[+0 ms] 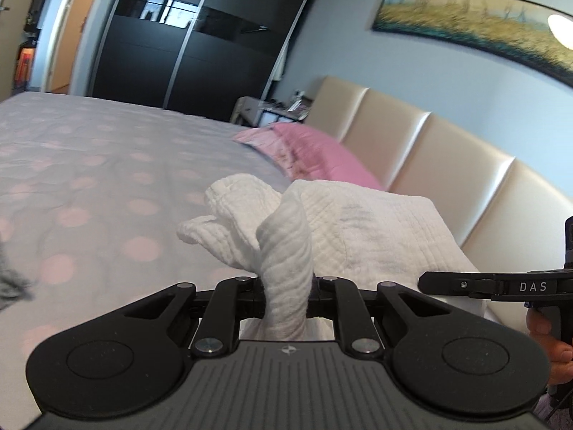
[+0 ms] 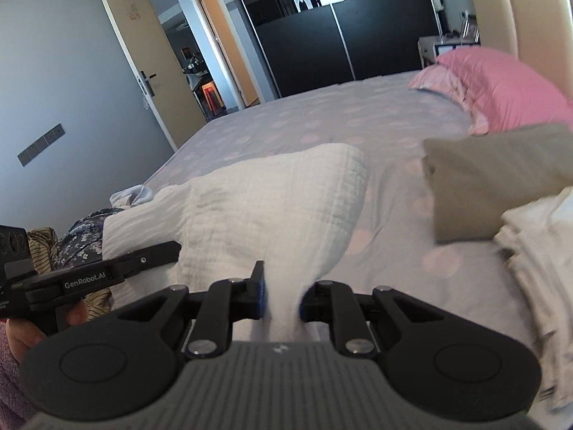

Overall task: Fold clothes
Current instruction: 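Lift the folded shirt with both grippers and carry it toward the khaki pillow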

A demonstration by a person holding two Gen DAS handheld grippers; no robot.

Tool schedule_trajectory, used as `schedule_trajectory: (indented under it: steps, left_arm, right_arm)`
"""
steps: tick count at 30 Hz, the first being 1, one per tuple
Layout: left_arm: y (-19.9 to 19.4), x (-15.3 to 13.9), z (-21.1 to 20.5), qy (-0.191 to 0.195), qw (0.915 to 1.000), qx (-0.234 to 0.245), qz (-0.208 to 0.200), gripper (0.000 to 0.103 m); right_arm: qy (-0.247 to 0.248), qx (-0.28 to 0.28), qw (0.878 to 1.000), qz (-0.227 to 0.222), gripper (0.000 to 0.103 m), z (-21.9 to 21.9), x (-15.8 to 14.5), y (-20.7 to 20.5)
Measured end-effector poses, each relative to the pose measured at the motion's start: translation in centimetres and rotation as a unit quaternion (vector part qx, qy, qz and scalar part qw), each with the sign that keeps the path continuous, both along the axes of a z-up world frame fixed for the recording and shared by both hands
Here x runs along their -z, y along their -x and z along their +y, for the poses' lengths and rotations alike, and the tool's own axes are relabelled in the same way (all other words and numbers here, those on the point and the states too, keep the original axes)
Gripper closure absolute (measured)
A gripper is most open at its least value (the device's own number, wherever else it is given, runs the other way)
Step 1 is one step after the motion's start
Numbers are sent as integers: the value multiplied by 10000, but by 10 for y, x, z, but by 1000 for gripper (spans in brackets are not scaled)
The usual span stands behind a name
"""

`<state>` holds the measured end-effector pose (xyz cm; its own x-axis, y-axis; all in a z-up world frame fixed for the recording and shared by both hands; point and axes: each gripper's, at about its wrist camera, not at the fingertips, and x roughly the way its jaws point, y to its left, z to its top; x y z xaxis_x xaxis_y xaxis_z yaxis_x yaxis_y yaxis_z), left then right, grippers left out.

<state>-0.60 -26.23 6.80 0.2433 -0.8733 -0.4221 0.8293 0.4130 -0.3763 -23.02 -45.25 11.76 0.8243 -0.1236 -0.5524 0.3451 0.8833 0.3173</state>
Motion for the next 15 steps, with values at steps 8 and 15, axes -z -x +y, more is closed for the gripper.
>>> schedule_trajectory:
  steps: [8,15]
  left_arm:
    - [47,-9,-89,352,9987,302,205,91]
    - [95,3,-171,417,9957,542,628,91]
  right_arm:
    - [318,419,9985,181,86,-70,-38,52]
    - [724,818,9917,677,86,-133,-55,97]
